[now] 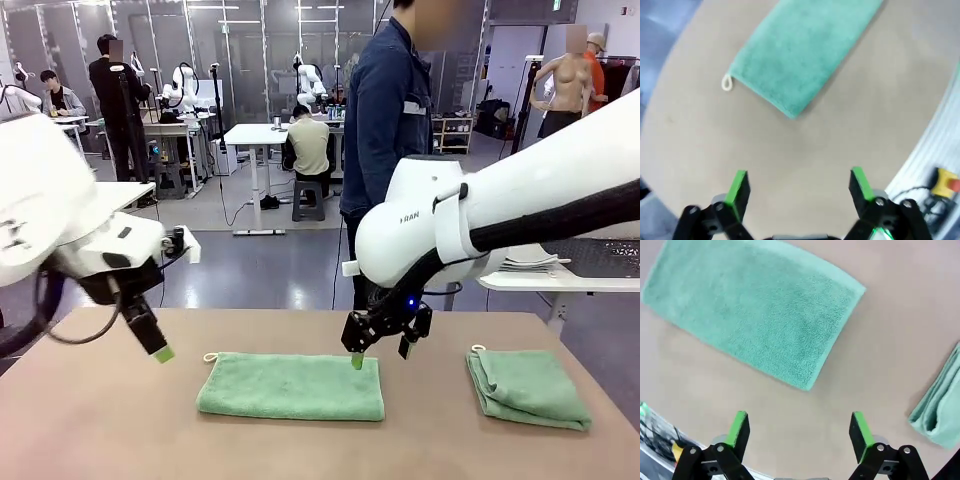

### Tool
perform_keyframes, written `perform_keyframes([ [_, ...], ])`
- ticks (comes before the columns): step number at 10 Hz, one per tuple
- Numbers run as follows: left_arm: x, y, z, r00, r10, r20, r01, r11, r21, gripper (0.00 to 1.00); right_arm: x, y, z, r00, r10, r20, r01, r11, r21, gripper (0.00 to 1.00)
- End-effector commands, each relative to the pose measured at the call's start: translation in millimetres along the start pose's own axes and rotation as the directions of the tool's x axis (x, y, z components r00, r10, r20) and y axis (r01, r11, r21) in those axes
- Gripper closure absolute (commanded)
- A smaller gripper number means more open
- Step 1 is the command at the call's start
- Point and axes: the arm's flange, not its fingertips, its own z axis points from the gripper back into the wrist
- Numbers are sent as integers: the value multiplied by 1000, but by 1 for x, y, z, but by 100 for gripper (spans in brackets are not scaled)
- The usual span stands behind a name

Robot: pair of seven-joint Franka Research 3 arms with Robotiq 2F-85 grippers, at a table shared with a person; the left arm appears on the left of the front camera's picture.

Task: Fold the towels and place them in the basket.
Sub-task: When a person lays out a Towel with hook on the table, fold it in half twice.

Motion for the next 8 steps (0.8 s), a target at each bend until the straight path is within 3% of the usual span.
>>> perform_keyframes([
  [1, -22, -27, 10, 1000, -2, 27, 1, 998, 61, 0, 3, 2, -22, 993, -112, 33, 112, 994, 3, 0],
  [4, -45, -64, 37, 997, -30, 68, 22, 993, 115, 0, 14, -12, -45, 976, -207, 63, 205, 978, 31, 0],
  [6, -54, -70, 42, 996, -59, 61, 52, 993, 109, 0, 20, -20, -52, 972, -235, 21, 234, 972, 19, 0],
  [7, -18, -51, 53, 996, -45, 79, 36, 994, 106, 0, 12, -18, -46, 983, -181, 39, 180, 983, 21, 0],
  [8, -18, -51, 53, 996, -45, 79, 36, 994, 106, 0, 12, -18, -46, 983, -181, 39, 180, 983, 21, 0],
])
